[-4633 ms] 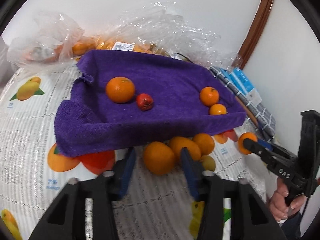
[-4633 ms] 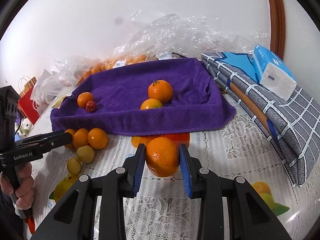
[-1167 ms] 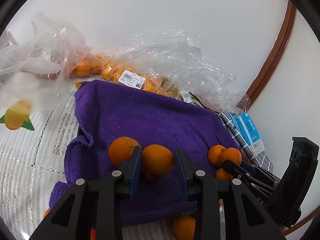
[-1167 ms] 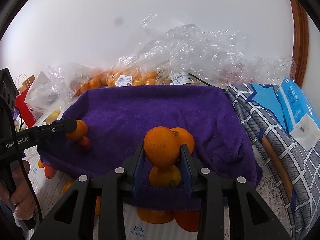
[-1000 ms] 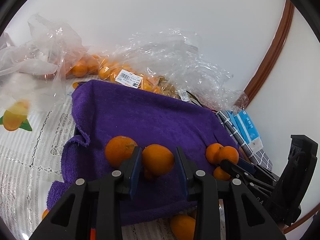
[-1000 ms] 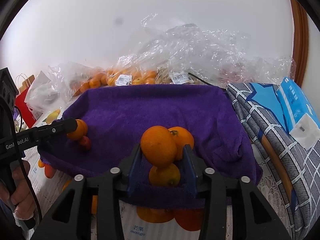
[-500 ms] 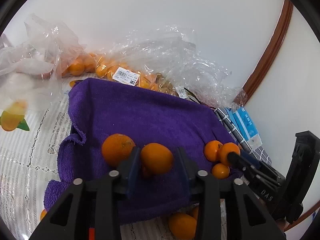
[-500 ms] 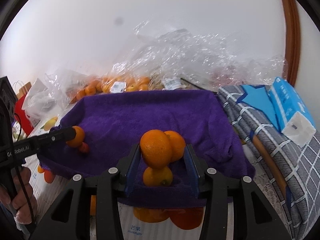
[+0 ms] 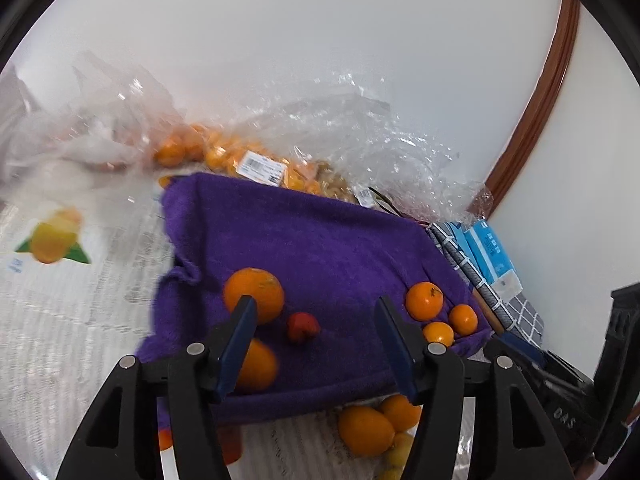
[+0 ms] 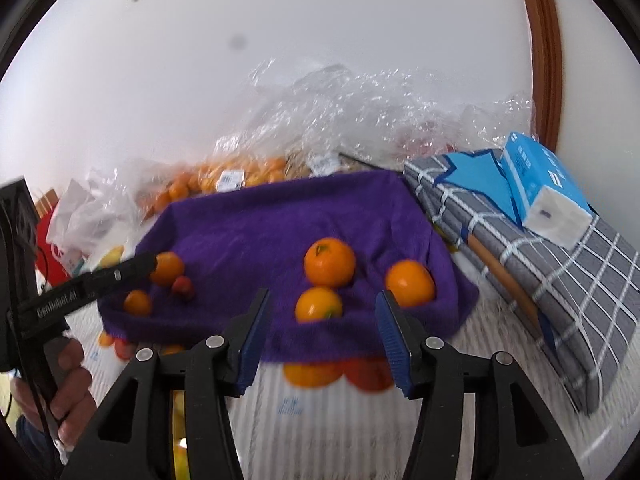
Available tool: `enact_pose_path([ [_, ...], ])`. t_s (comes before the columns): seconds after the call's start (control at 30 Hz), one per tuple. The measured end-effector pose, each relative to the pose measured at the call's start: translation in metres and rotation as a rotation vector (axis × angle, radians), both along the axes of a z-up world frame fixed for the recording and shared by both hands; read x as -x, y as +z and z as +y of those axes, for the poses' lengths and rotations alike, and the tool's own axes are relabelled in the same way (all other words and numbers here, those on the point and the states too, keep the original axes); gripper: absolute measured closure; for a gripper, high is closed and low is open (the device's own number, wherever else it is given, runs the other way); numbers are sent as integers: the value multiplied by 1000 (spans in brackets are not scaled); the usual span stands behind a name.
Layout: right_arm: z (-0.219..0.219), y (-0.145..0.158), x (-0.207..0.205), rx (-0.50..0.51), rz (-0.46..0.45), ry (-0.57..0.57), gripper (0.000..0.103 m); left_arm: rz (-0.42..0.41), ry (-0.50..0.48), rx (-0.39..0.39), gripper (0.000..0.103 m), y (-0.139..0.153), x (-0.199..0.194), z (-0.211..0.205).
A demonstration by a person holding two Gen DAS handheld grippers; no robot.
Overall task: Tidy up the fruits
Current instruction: 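Withdraw both open tools from the towel toward the fruit row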
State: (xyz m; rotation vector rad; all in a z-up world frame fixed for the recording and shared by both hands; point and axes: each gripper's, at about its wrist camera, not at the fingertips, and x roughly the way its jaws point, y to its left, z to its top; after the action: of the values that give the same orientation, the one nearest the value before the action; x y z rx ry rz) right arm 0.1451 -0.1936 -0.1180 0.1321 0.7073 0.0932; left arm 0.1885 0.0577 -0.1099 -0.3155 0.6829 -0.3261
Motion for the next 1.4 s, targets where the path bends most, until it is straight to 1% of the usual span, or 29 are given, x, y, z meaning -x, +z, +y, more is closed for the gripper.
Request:
enact_pose_path([
  [0.07,6,1,7,0,5,13,50,3,27,-35,41,4,8,6],
  [0.2,26,0,21,2,10,72,50,20,38,-57,41,4,26,19],
  [0.33,46,-9,27,6,27,119,53,20,62,-124,41,-1,46,27],
  [0.47,54,-20,24,-7,60,134,61,31,76,-139,41,-9,52,33],
  [0.57,58,-27,18,-15,88,137,64,31,91,-151,41,-10,54,32],
  [0.63,62,-29,15,-23,103,149,64,-1,96,-153,41,-6,57,33],
  [0.73,66,-30,11,-30,107,153,64,-11,119,-165,41,-3,58,34],
  [0.87,69,-32,6,-20,107,133,64,6,155,-148,41,-4,55,42],
  [0.97,69,-36,2,-26,115,126,64,19,188,-151,41,-6,53,47],
  [1.13,74,-38,-1,-15,116,127,64,75,212,-121,41,-17,45,56],
  [1.3,76,-38,-7,-17,118,127,64,132,225,-73,41,-29,38,64],
  [1.4,76,-40,-9,-33,128,135,63,177,209,-11,41,-36,34,70],
])
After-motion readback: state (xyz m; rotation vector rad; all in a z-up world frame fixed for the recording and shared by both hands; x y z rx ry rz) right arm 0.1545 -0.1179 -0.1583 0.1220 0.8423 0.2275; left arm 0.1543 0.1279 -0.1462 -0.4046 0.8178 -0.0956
